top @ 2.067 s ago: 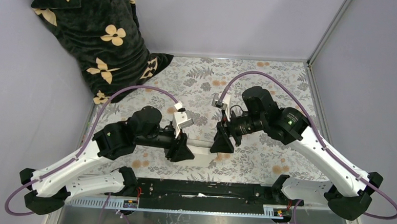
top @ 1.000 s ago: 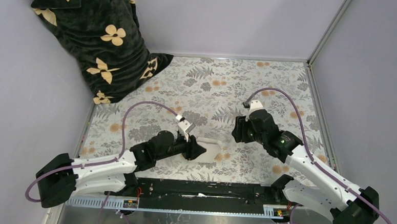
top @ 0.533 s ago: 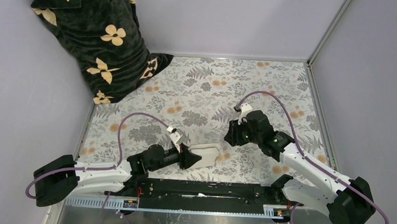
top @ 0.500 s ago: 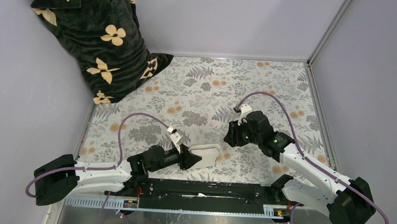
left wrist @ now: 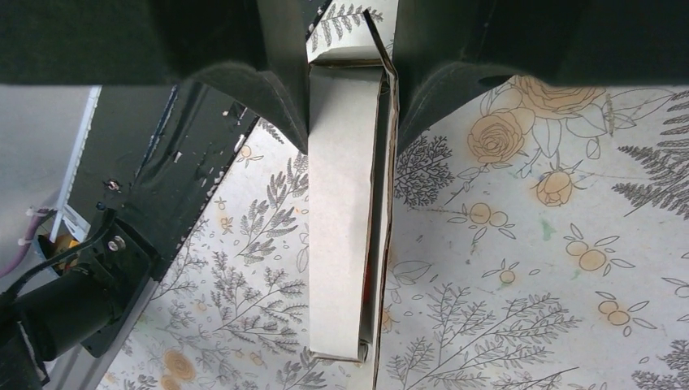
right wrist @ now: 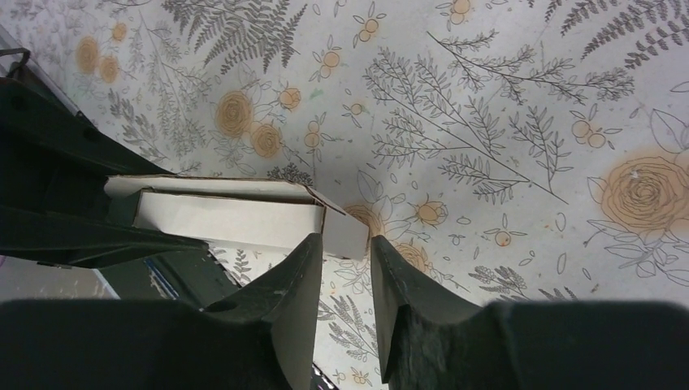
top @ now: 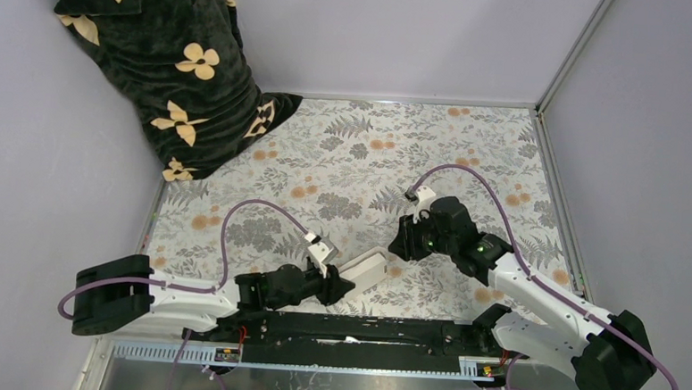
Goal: Fold the paper box
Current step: Close the paper box at the center of the board.
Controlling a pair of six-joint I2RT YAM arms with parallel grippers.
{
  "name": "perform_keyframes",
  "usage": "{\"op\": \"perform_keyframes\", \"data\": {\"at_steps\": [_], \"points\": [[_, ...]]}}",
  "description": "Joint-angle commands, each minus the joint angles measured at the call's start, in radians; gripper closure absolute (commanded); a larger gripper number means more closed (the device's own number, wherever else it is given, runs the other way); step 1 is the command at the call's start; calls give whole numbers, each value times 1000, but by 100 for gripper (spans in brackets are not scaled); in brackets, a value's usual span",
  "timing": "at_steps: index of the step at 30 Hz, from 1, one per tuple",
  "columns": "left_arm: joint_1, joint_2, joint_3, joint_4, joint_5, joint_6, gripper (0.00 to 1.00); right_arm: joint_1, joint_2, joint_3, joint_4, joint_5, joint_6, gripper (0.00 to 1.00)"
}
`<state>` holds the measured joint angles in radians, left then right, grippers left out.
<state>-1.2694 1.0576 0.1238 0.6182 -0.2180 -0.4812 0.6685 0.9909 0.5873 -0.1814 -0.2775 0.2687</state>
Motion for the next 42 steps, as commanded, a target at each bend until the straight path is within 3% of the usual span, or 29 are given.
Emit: {"op": "perform_keyframes", "data": {"at_steps": [1,6,10,16,20,29,34,42], "points": [[-10,11,34,-3,-61,8,57,34,-13,30,3,81,-26,65],[-15,41,69,-27,-65,32,57,133,47,94,-37,186,-86,63],[-27,81,124,-71,-70,56,57,138,26,82,15,197,-145,53],[-38,133,195,-140,-65,81,56,138,0,87,27,247,-260,48],[-39,183,309,-332,-95,135,56,136,17,98,-7,273,-312,44],[36,190,396,-488,-140,247,55,114,-75,-60,169,338,-246,51],[110,242,434,-509,-51,282,57,91,-87,-119,254,331,-210,52],[164,243,421,-486,28,252,53,10,-27,-119,357,188,-203,44]]}}
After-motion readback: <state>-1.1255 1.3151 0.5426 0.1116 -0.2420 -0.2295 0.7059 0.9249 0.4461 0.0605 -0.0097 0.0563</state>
